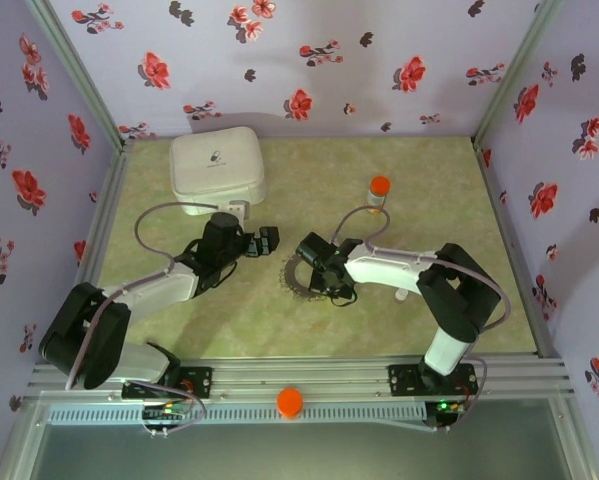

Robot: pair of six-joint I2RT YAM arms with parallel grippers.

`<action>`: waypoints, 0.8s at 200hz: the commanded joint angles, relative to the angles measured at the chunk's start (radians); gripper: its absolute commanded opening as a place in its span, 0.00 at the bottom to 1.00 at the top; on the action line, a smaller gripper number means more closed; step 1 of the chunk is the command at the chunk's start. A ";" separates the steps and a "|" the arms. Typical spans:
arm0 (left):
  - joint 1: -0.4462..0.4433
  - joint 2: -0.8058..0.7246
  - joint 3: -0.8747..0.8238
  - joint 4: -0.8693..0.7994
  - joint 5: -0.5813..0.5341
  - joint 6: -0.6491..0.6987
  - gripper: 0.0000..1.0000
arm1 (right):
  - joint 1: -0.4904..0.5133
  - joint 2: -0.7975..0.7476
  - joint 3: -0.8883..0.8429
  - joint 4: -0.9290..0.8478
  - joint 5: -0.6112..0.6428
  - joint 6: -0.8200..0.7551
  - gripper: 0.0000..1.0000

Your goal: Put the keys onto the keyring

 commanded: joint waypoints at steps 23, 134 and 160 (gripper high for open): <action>-0.011 -0.027 0.025 0.001 -0.014 0.077 1.00 | 0.017 -0.089 -0.016 -0.034 0.084 -0.127 0.00; -0.010 -0.255 0.005 -0.054 0.232 0.452 0.92 | -0.139 -0.460 -0.057 0.194 -0.309 -1.081 0.00; -0.008 -0.252 0.038 -0.125 0.325 0.567 0.85 | -0.180 -0.497 -0.069 0.261 -0.415 -1.161 0.00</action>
